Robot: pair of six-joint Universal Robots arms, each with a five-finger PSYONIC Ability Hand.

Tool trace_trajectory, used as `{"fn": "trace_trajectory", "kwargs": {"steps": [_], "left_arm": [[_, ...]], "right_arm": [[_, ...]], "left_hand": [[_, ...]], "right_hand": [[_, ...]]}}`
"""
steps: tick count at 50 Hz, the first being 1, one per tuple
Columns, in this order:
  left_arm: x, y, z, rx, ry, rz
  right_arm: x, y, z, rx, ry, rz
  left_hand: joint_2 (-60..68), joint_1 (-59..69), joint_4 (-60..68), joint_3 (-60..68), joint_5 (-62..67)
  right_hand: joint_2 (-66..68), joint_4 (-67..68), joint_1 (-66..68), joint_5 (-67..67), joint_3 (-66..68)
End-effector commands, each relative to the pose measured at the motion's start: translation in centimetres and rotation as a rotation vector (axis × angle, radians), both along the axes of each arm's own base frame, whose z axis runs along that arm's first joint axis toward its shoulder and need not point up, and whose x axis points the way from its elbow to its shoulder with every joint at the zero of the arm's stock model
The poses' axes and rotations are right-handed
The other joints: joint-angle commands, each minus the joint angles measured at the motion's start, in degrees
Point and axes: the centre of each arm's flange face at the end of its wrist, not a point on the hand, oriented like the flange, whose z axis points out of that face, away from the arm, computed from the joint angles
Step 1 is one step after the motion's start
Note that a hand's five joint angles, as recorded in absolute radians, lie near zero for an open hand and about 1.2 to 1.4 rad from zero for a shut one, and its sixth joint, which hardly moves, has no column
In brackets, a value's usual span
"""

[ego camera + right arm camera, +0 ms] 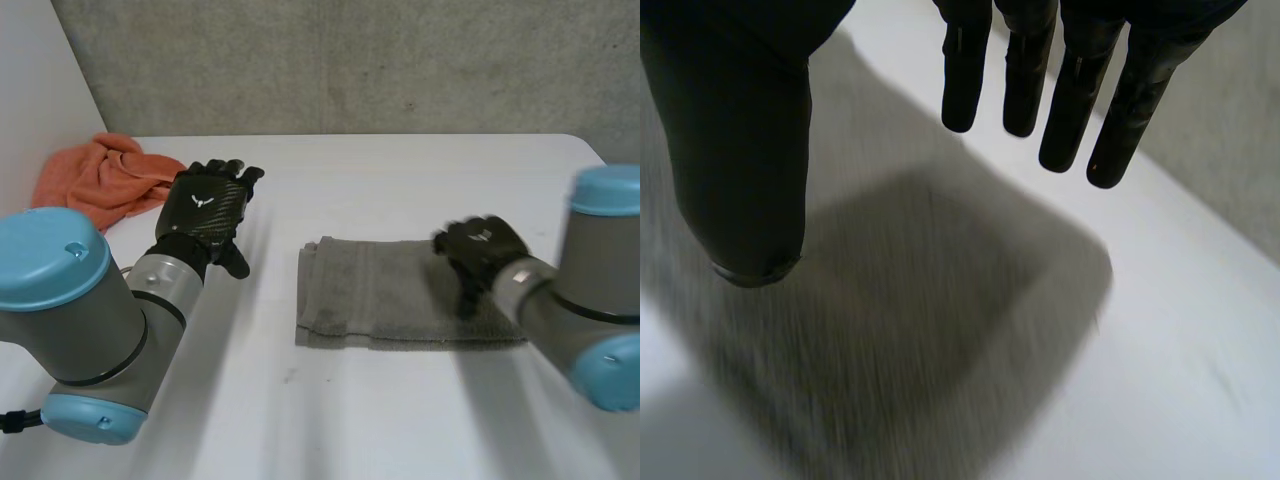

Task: Fold the laundry.

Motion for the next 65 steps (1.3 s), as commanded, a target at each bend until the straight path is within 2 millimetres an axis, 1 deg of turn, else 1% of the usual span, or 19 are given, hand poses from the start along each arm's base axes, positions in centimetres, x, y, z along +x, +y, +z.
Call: {"fn": "trace_trajectory", "kwargs": {"steps": [1, 9, 14, 21, 23, 25, 26, 31, 34, 38, 40, 41, 42, 46, 48, 49, 53, 60, 65], "left_arm": [[-0.1, 0.0, -0.1, 0.004, -0.001, -0.004], [-0.3, 0.2, -0.5, 0.011, -0.007, -0.013], [-0.3, 0.2, -0.6, 0.014, -0.008, -0.012], [-0.2, 0.2, -0.5, 0.013, -0.007, -0.012], [-0.2, 0.3, -0.4, 0.011, -0.007, -0.013], [-0.2, 0.3, -0.3, 0.007, -0.004, -0.01], [-0.2, 0.3, -0.2, 0.006, -0.004, -0.009], [-0.1, 0.2, 0.0, -0.001, 0.0, -0.001], [-0.1, 0.1, 0.3, -0.01, 0.006, 0.004], [-0.1, -0.2, 0.5, -0.018, 0.01, 0.007], [-0.1, -0.4, 0.7, -0.026, 0.014, 0.008], [-0.1, -0.5, 0.8, -0.028, 0.016, 0.008], [-0.2, -0.6, 0.9, -0.032, 0.019, 0.008], [-0.7, -1.0, 1.6, -0.053, 0.036, 0.002], [-1.2, -1.2, 2.1, -0.065, 0.053, -0.01], [-1.4, -1.2, 2.2, -0.065, 0.059, -0.016], [-3.8, -1.3, 2.5, -0.059, 0.101, -0.072], [-7.6, -0.3, 0.3, 0.125, 0.106, -0.238], [-9.1, 0.3, -2.8, 0.297, 0.108, -0.317]], "right_arm": [[-5.5, -0.4, -3.0, 0.064, 0.019, -0.001], [-6.6, -1.3, -4.1, 0.029, 0.002, 0.021], [-6.8, -2.2, -4.6, -0.002, 0.004, 0.005], [-7.0, -3.0, -3.6, -0.057, 0.036, -0.027], [-6.3, -3.6, -2.1, -0.122, 0.07, -0.021], [-4.9, -3.3, -0.9, -0.163, 0.072, 0.019], [-2.4, -2.1, 0.3, -0.207, 0.075, 0.101], [5.4, 2.8, 2.7, -0.31, 0.035, 0.364], [8.8, 5.6, 1.7, -0.304, 0.027, 0.492], [11.2, 8.4, -0.7, -0.265, 0.055, 0.612], [11.3, 8.7, -1.4, -0.245, 0.072, 0.619], [11.4, 8.6, -1.4, -0.236, 0.075, 0.61], [11.3, 8.5, -1.4, -0.229, 0.072, 0.6], [10.8, 8.3, -0.7, -0.176, -0.004, 0.522], [10.3, 7.7, 0.5, -0.163, -0.064, 0.468], [9.2, 6.3, 2.2, -0.146, -0.145, 0.389], [5.6, 2.7, 4.7, -0.072, -0.334, 0.191], [3.6, 1.0, 4.8, 0.086, -0.453, 0.061], [4.1, 0.4, 1.7, 0.168, -0.373, 0.058]], "left_hand": [[-1.7, -0.7, -1.7, -2.1, -2.6], [-1.7, -0.7, -1.7, -2.1, -2.6], [-1.7, -0.7, -1.7, -2.1, -2.6], [-1.7, -0.7, -1.7, -2.1, -2.6], [-1.7, -0.7, -1.7, -2.1, -2.6], [-1.7, -0.7, -1.7, -2.1, -2.6], [-1.7, -0.7, -1.7, -2.1, -2.6], [-1.7, -0.7, -1.7, -2.1, -2.6], [-1.7, -0.7, -1.7, -2.1, -2.6], [-1.7, -0.7, -1.7, -2.1, -2.6], [-1.7, -0.7, -1.7, -2.1, -2.6], [-1.7, -0.7, -1.7, -2.1, -2.6], [-1.7, -0.7, -1.7, -2.1, -2.6], [-1.7, -0.7, -1.7, -2.1, -2.6], [-1.7, -0.7, -1.7, -2.1, -2.6], [-1.7, -0.7, -1.7, -2.1, -2.6], [-1.3, -0.3, -1.3, -1.7, -2.2], [-0.3, 0.7, -0.3, -0.7, -1.2], [1.1, 2.0, 1.1, 0.7, 0.1]], "right_hand": [[10.4, 8.1, 11.6, 8.5, 8.3], [25.4, 23.0, 26.6, 23.5, 23.3], [57.2, 54.9, 58.4, 55.3, 55.2], [57.3, 55.0, 58.5, 55.4, 55.2], [57.3, 55.0, 58.5, 55.4, 55.2], [57.3, 55.0, 58.5, 55.4, 55.2], [57.3, 55.0, 58.5, 55.4, 55.2], [57.3, 55.0, 58.5, 55.4, 55.2], [57.3, 55.0, 58.5, 55.4, 55.2], [57.3, 55.0, 58.5, 55.4, 55.2], [52.0, 49.7, 53.2, 50.1, 49.9], [20.8, 18.5, 22.0, 18.9, 18.8], [8.4, 6.0, 9.6, 6.5, 6.3], [-12.7, -15.0, -11.5, -14.6, -14.8], [-12.7, -15.0, -11.5, -14.6, -14.8], [-12.7, -15.0, -11.5, -14.6, -14.8], [-12.7, -15.0, -11.5, -14.6, -14.8], [-12.7, -15.0, -11.5, -14.6, -14.8], [-12.7, -15.0, -11.5, -14.6, -14.8]]}}
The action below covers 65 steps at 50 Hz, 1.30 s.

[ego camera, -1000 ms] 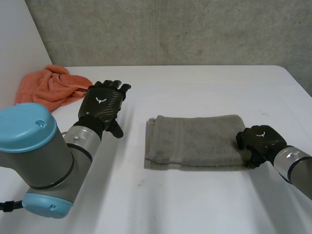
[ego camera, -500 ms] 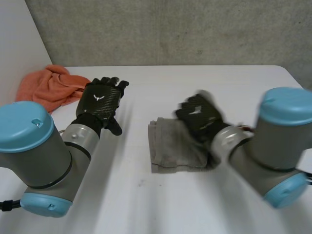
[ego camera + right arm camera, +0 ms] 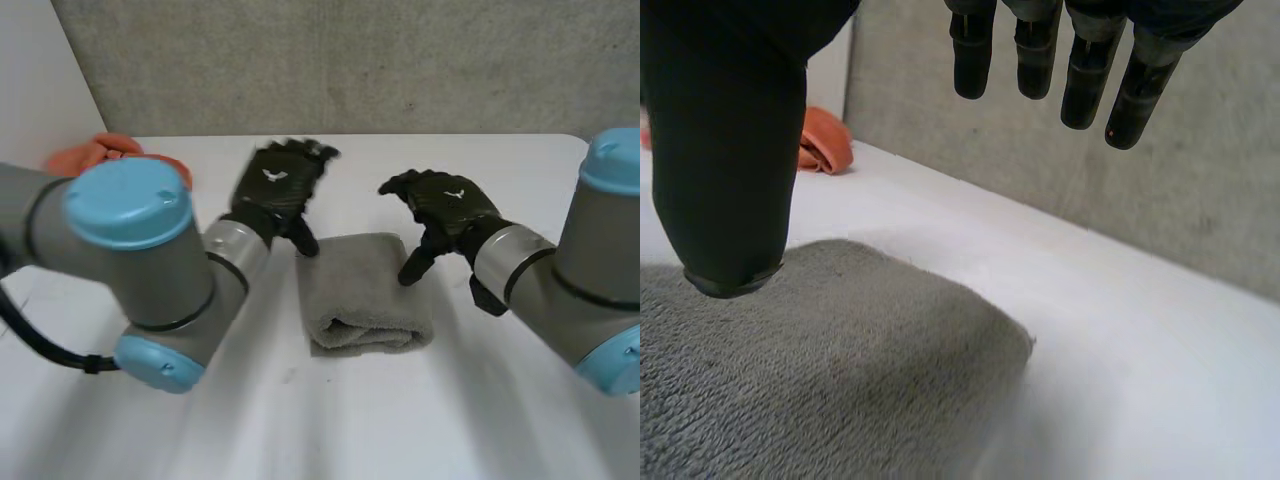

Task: Fold the laundry.

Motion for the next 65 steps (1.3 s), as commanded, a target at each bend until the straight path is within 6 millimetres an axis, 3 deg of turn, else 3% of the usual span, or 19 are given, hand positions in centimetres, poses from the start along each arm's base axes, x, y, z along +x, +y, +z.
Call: {"fn": "trace_trajectory", "kwargs": {"steps": [1, 9, 14, 18, 26, 30, 36, 41, 47, 52, 65], "left_arm": [[-2.2, 0.7, -4.8, 0.241, -0.037, -0.117], [-0.2, 0.0, -8.1, 0.312, -0.15, 0.07], [0.3, 0.2, -8.5, 0.308, -0.227, 0.068], [0.1, 0.6, -8.2, 0.274, -0.265, 0.048], [-0.4, 1.2, -5.4, 0.213, -0.24, -0.004], [-0.2, 1.7, -2.8, 0.174, -0.194, -0.041], [1.6, 1.7, 2.8, 0.089, -0.098, -0.065], [2.8, 2.4, 5.1, 0.092, -0.068, -0.096], [3.2, 3.6, 5.8, 0.146, -0.064, -0.164], [3.1, 3.8, 5.7, 0.158, -0.066, -0.175], [3.2, 3.8, 5.4, 0.167, -0.069, -0.174]], "right_arm": [[0.4, -0.9, -3.4, 0.108, 0.08, 0.011], [0.9, -1.8, -7.3, 0.178, 0.174, 0.042], [0.7, -1.8, -8.6, 0.157, 0.291, 0.078], [0.7, -1.7, -8.4, 0.12, 0.329, 0.101], [0.3, -1.7, -5.3, 0.052, 0.277, 0.075], [-0.3, -1.1, -4.2, 0.039, 0.209, 0.033], [-2.0, 0.2, -2.1, -0.014, 0.129, -0.074], [-4.6, 0.3, -4.0, 0.109, 0.098, -0.184], [-5.1, 1.7, -6.1, 0.233, 0.081, -0.187], [-4.5, 2.0, -8.6, 0.326, 0.056, -0.152], [-1.0, 2.2, -9.5, 0.358, -0.05, -0.063]], "left_hand": [[1.6, 2.5, 1.6, 1.1, 0.6], [1.7, 2.7, 1.8, 1.3, 0.8], [1.2, 2.2, 1.3, 0.8, 0.3], [0.4, 1.3, 0.4, 0.0, -0.6], [-0.5, 0.5, -0.4, -0.9, -1.4], [-0.5, 0.5, -0.4, -0.9, -1.4], [0.0, 1.0, 0.1, -0.4, -0.9], [0.2, 1.2, 0.2, -0.2, -0.7], [0.4, 1.3, 0.4, 0.0, -0.6], [0.4, 1.3, 0.4, 0.0, -0.6], [0.1, 1.0, 0.1, -0.4, -0.9]], "right_hand": [[-2.6, -3.5, -1.8, -3.6, -2.3], [-2.6, -3.5, -1.8, -3.6, -2.3], [-2.6, -3.5, -1.8, -3.6, -2.3], [-1.4, -2.3, -0.5, -2.4, -1.0], [-2.3, -3.3, -1.5, -3.4, -2.0], [-2.6, -3.5, -1.8, -3.6, -2.3], [-2.6, -3.5, -1.8, -3.6, -2.3], [-2.6, -3.5, -1.8, -3.6, -2.3], [-2.6, -3.5, -1.8, -3.6, -2.3], [-2.6, -3.5, -1.8, -3.6, -2.3], [-2.0, -2.9, -1.2, -3.0, -1.7]]}}
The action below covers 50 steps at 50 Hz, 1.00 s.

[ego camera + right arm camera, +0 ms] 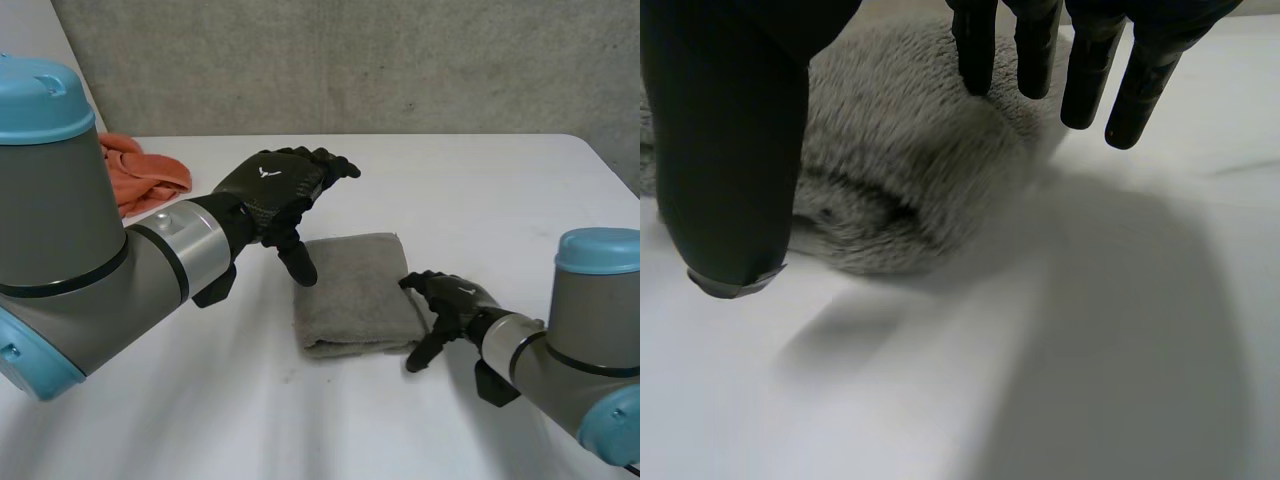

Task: Fold the laundry.

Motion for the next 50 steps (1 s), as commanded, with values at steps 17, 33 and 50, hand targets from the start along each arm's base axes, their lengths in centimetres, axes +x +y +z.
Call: {"fn": "trace_trajectory", "kwargs": {"steps": [17, 33, 50], "left_arm": [[0.2, -0.1, -0.6, 0.013, -0.009, 0.01], [0.1, -0.3, -1.4, 0.031, -0.021, 0.01], [-0.1, -0.7, -2.4, 0.041, -0.026, 0.015]], "right_arm": [[4.1, -1.3, -0.6, -0.02, -0.08, 0.034], [5.6, -5.5, 1.4, -0.132, -0.14, 0.004], [-0.2, -20.8, 2.1, -0.409, 0.022, -0.243]], "left_hand": [[0.0, 1.0, 0.1, -0.4, -0.9], [0.2, 1.2, 0.2, -0.2, -0.7], [0.0, 1.0, 0.1, -0.4, -0.9]], "right_hand": [[17.8, 16.9, 19.8, 17.1, 18.1], [67.4, 66.5, 69.4, 66.7, 67.7], [67.4, 66.5, 69.4, 66.7, 67.7]]}}
